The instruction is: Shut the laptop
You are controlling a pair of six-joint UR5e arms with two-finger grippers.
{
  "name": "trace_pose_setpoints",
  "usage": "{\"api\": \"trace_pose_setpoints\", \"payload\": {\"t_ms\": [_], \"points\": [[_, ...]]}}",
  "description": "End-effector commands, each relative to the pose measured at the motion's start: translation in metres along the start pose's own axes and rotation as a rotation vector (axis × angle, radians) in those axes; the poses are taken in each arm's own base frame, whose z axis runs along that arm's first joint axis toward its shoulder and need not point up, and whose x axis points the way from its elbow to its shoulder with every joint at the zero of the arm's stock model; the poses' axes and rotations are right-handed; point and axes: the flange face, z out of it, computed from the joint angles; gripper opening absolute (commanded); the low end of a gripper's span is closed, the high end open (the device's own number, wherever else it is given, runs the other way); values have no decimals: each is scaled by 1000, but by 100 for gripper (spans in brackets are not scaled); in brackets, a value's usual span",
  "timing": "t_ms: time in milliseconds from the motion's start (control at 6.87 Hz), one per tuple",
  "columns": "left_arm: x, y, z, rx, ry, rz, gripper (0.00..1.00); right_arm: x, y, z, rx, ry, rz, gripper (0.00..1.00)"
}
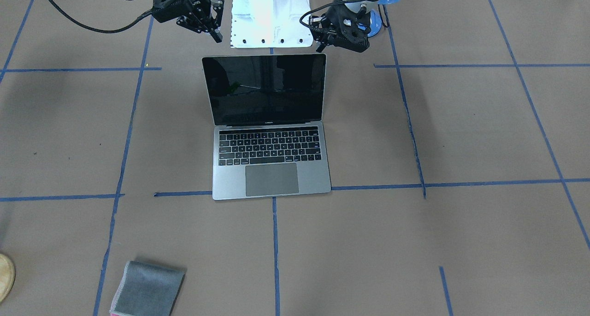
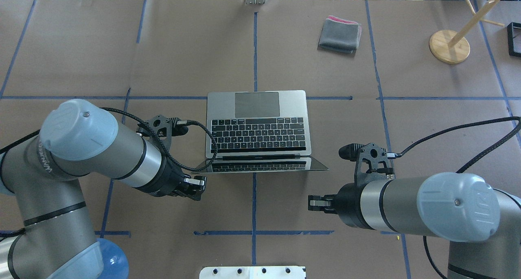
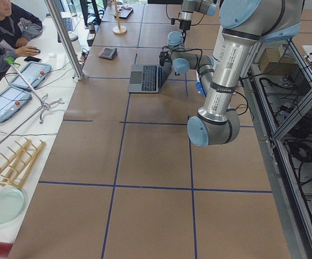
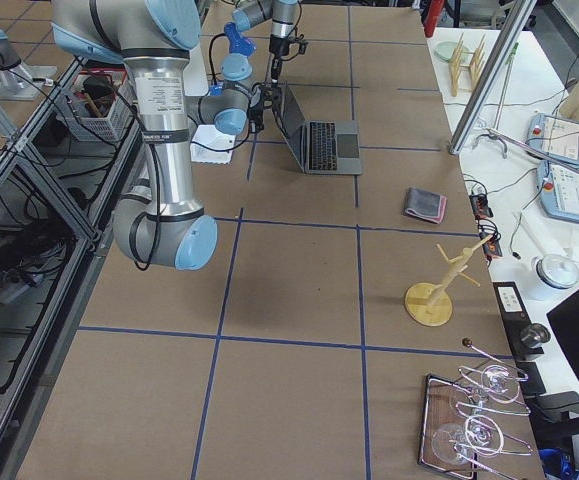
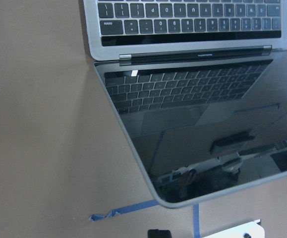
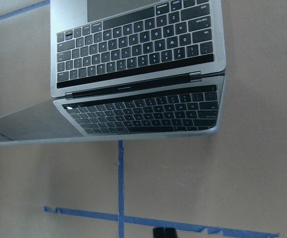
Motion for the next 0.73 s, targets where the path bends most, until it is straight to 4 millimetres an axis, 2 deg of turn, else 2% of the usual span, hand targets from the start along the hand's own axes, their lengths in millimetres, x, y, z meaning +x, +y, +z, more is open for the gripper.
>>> {"api": "trace_pose_setpoints", "payload": {"t_ms": [0, 291, 583], "points": [[10, 0, -3, 21, 12, -24, 0, 2, -8, 2, 26, 17, 12, 0], [9, -1, -3, 31, 10, -24, 0, 10, -27, -3, 62, 57, 36, 0], [9, -1, -3, 31, 10, -24, 0, 4, -34, -3, 79, 103, 47, 0]]}}
